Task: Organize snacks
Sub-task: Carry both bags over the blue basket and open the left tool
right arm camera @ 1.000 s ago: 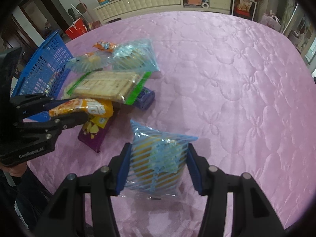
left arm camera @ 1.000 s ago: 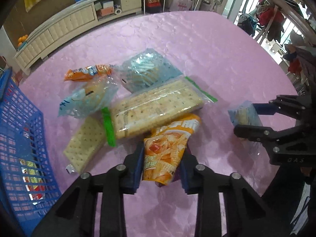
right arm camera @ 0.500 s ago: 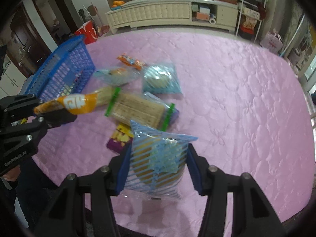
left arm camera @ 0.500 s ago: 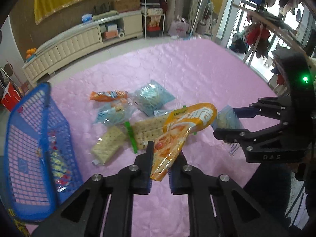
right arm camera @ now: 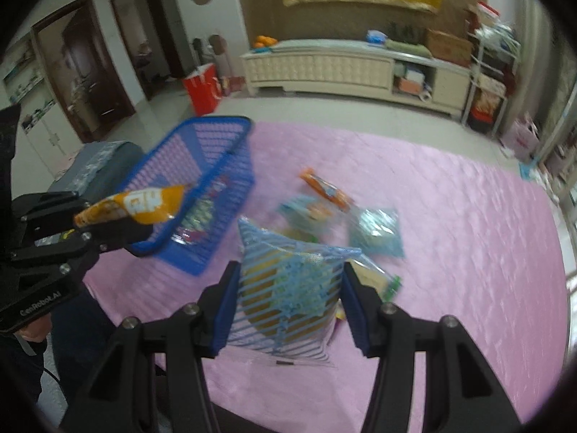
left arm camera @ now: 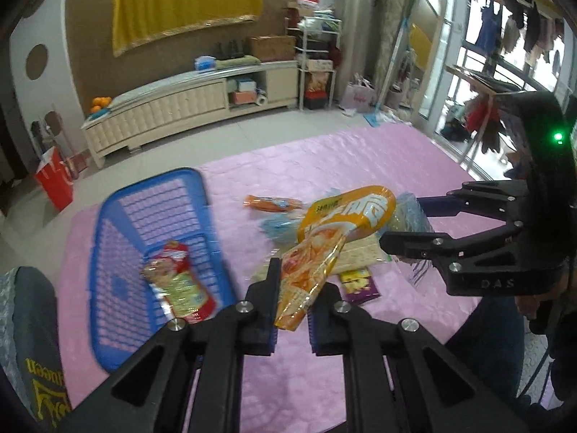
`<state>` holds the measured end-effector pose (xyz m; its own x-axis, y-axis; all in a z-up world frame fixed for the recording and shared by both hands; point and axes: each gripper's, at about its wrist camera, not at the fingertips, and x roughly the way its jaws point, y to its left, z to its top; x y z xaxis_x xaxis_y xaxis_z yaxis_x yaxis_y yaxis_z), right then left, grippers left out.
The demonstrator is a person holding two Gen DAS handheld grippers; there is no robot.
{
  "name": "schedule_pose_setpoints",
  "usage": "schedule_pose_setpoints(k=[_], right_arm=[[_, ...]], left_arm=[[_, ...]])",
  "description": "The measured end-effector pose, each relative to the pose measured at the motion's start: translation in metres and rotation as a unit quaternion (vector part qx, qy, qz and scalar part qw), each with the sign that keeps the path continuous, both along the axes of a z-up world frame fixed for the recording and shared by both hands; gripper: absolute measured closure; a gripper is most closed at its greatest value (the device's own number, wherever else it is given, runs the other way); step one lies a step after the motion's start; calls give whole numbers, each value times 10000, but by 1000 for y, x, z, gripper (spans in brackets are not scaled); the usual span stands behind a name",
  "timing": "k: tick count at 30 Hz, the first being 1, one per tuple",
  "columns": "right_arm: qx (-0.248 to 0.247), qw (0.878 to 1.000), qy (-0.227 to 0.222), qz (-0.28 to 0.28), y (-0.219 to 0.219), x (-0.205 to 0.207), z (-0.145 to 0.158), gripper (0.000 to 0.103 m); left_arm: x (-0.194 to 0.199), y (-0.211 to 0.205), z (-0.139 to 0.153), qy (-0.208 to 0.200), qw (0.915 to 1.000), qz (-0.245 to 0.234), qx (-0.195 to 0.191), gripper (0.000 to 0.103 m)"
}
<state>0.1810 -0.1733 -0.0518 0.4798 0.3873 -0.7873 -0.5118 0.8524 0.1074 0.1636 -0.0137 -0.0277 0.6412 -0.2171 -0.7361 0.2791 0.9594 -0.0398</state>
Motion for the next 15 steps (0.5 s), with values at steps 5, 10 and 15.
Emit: schedule_pose_setpoints(k=[5,10,15], right_arm=[[80,9992,-130,360,44,-5,12,45],[126,9979,-106,626,83,-2,15,45],[97,9961,-69,872,117,2,11,45]], left_arm=[[-8,42,10,-52,9996,287,-37,92],[-15,78,14,-66,9984,561,-29,92],[-13,111,9,3,9968,798,-52,92]])
